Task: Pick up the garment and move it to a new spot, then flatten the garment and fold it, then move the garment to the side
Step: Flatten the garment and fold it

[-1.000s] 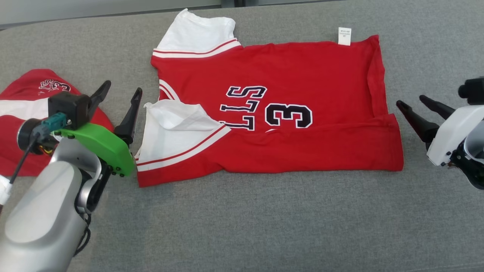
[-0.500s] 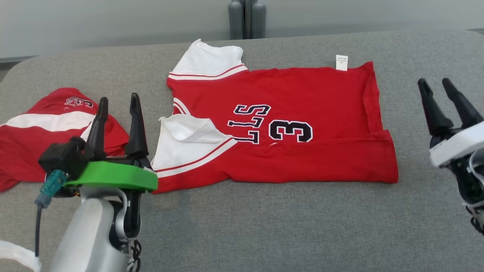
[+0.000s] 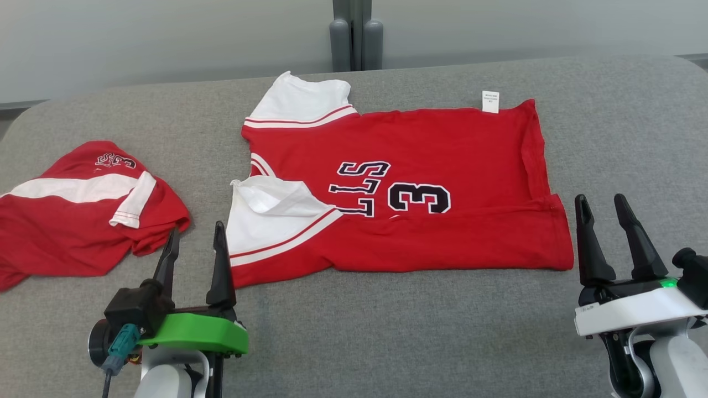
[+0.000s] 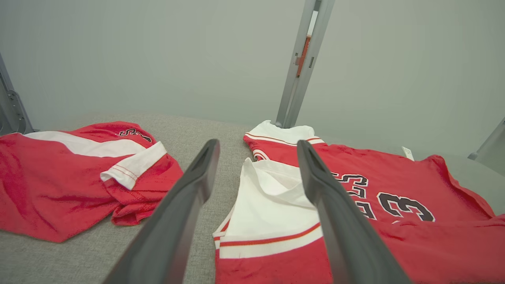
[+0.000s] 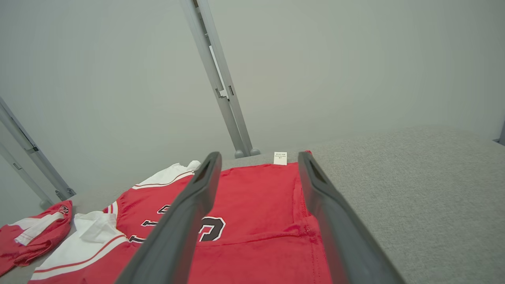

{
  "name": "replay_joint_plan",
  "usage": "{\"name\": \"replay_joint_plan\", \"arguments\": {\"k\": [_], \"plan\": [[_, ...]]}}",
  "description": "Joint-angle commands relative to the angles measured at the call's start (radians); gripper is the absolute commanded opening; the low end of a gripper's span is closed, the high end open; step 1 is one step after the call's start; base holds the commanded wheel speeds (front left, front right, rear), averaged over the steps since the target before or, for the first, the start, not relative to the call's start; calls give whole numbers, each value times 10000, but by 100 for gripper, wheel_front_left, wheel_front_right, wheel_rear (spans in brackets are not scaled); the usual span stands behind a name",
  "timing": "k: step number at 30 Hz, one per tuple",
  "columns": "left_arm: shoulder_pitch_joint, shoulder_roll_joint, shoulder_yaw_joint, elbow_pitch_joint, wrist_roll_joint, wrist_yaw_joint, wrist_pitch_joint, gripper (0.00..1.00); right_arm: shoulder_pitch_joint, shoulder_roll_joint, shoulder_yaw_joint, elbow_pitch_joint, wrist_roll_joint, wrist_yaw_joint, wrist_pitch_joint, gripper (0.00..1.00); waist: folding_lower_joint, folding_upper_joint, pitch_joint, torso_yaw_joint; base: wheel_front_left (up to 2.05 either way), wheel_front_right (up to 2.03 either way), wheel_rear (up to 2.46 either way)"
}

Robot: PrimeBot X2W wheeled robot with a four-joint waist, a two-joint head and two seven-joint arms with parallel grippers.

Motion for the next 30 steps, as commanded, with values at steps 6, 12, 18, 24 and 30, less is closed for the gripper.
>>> {"name": "replay_joint_plan", "arguments": {"k": [6,12,18,24,30], "plan": [[-175,-31,156,1313,512,382,-31,100,122,301,108,-123,-234,4,-27,100,0,0,166,-328,0,0,0],[-872,-16,7,3412,899,843,-31,100,-73,153,278,91,-399,4,-28,100,0,0,344,-674,0,0,0],[-1513,49,199,5019,1033,1319,-31,100,-125,187,303,165,-422,4,-28,100,0,0,577,-943,0,0,0],[-2004,109,207,6337,934,1303,14,100,-145,159,354,221,-452,4,-28,100,0,0,684,-1055,0,0,0],[-2381,77,18,7128,876,887,61,0,-127,156,191,484,-460,4,-28,100,0,0,708,-902,0,0,0]]}}
